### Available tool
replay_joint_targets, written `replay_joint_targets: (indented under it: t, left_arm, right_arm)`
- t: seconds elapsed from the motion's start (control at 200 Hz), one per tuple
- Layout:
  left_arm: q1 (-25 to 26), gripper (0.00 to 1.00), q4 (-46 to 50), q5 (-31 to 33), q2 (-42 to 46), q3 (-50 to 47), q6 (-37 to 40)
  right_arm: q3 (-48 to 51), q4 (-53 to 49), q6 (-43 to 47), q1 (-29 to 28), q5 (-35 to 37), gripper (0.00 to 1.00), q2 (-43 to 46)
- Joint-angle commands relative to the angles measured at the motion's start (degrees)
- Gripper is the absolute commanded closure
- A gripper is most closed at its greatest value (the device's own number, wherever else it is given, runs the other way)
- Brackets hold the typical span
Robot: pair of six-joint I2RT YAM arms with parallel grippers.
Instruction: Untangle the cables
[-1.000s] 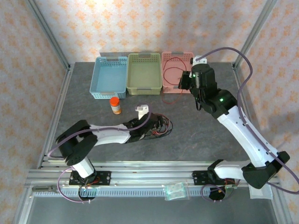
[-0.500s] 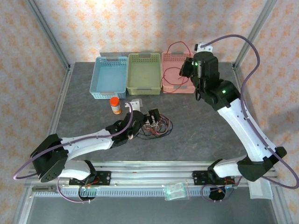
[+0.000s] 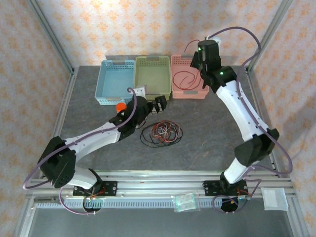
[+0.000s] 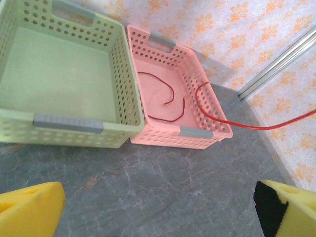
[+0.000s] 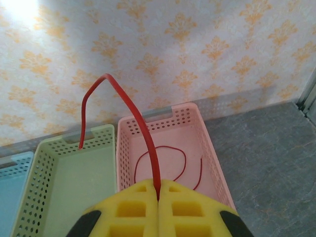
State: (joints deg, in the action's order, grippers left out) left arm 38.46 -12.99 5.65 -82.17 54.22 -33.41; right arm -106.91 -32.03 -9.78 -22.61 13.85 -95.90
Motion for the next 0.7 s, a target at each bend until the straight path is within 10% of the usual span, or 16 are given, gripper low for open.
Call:
replay_joint_targets:
  t: [0.0, 0.691]
  left_arm:
    - [-0.96, 0.01, 3.37, -3.55, -3.13, 4.08, 4.02]
    - [-4.82, 0.01, 9.08, -9.77, -19.31, 19.19, 6.25]
  right_arm:
    - [-3.86, 2.66, -1.56, 2.09, -2.42, 1.00, -3.66]
    - [-27.53, -1.16, -2.15, 10.44, -21.85, 1.00, -35.96]
